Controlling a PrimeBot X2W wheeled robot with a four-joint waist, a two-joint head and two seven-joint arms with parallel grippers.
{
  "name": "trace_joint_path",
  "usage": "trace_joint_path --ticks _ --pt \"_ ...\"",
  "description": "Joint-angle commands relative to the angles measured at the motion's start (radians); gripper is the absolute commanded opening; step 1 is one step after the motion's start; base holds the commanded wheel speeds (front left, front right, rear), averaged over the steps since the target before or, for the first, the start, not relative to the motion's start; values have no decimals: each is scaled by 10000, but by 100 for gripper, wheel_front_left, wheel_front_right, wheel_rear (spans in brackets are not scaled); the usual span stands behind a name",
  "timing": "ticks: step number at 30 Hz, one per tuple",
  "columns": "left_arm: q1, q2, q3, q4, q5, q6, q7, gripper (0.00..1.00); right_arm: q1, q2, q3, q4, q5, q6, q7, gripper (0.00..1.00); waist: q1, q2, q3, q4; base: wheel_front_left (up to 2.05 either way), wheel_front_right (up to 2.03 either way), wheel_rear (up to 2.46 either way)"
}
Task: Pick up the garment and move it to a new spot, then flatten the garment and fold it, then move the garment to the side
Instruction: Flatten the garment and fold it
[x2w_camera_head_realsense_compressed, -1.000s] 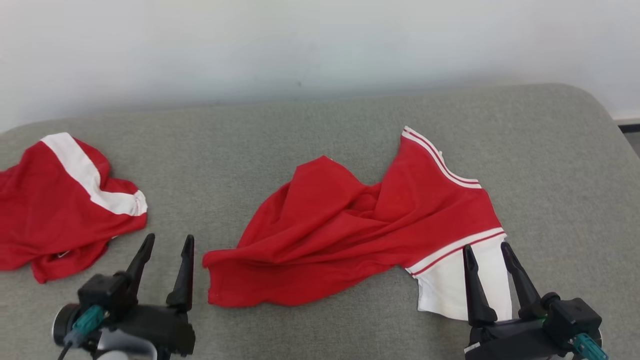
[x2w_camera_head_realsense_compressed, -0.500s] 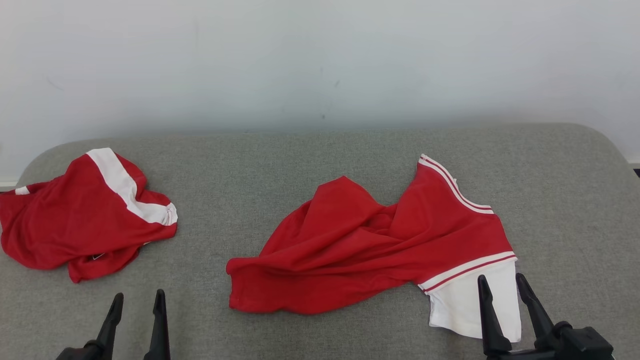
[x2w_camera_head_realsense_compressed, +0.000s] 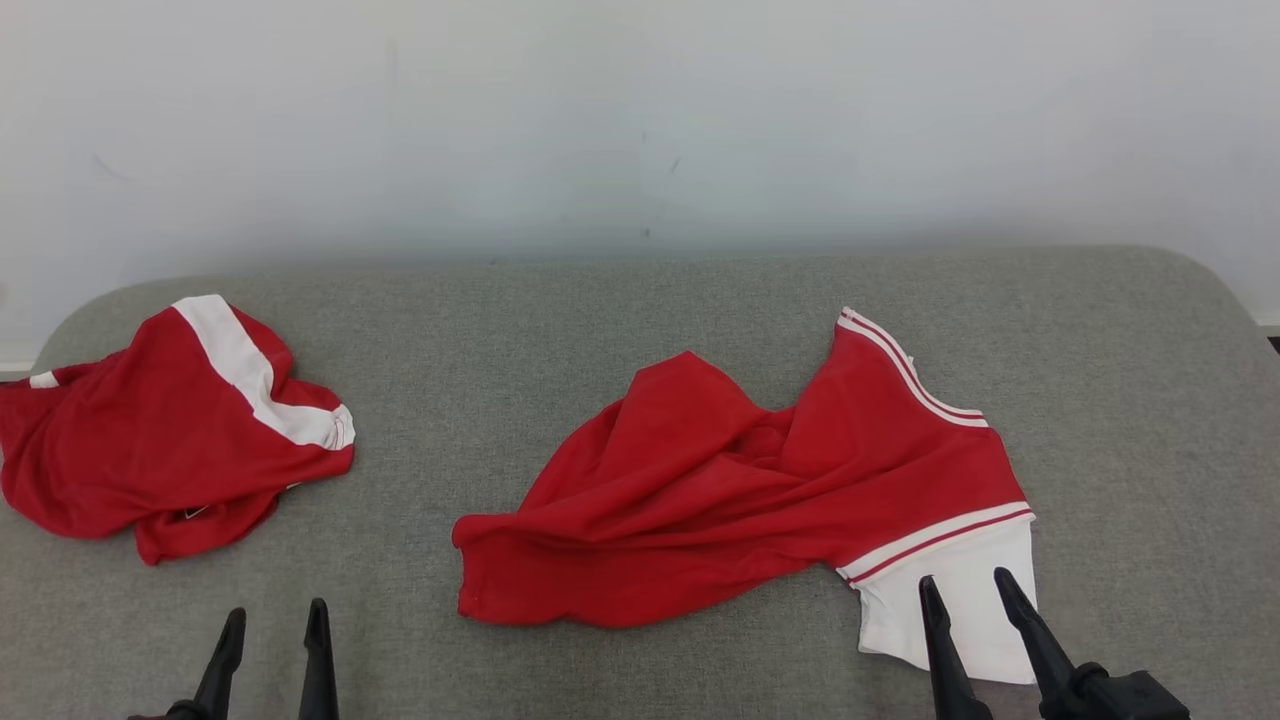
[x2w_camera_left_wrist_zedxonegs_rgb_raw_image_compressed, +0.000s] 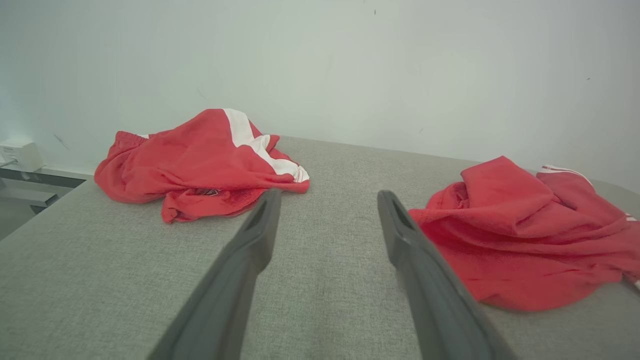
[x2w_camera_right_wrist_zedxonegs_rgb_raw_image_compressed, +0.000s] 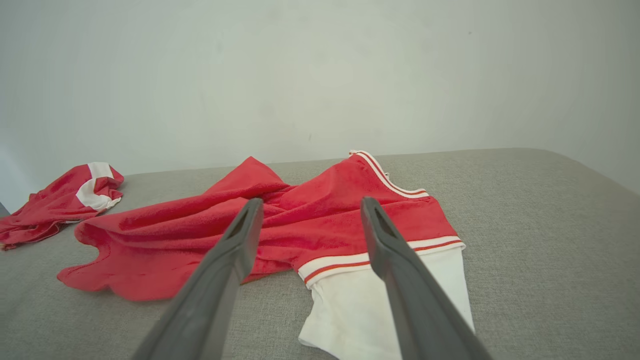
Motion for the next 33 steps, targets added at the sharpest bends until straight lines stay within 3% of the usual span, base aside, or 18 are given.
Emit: trace_joint_path --ticks 1,9,15,33 --pt "-35 -29 40 55 128 -76 -7 100 54 -24 43 -25 -16 -23 -4 100 1 0 5 4 0 0 0" --pt "-196 -95 -34 261 185 -194 -7 100 -71 8 -14 127 93 -23 -14 100 1 0 52 -58 0 0 0" --pt "-633 95 -882 994 331 -409 -7 100 -624 -90 -515 837 -82 -23 74 100 1 0 308 -275 0 0 0" --pt "-3248 579 -3026 4361 -642 -487 -7 100 -2854 83 -1958 4886 -1063 -23 582 100 1 0 1672 -639 0 0 0"
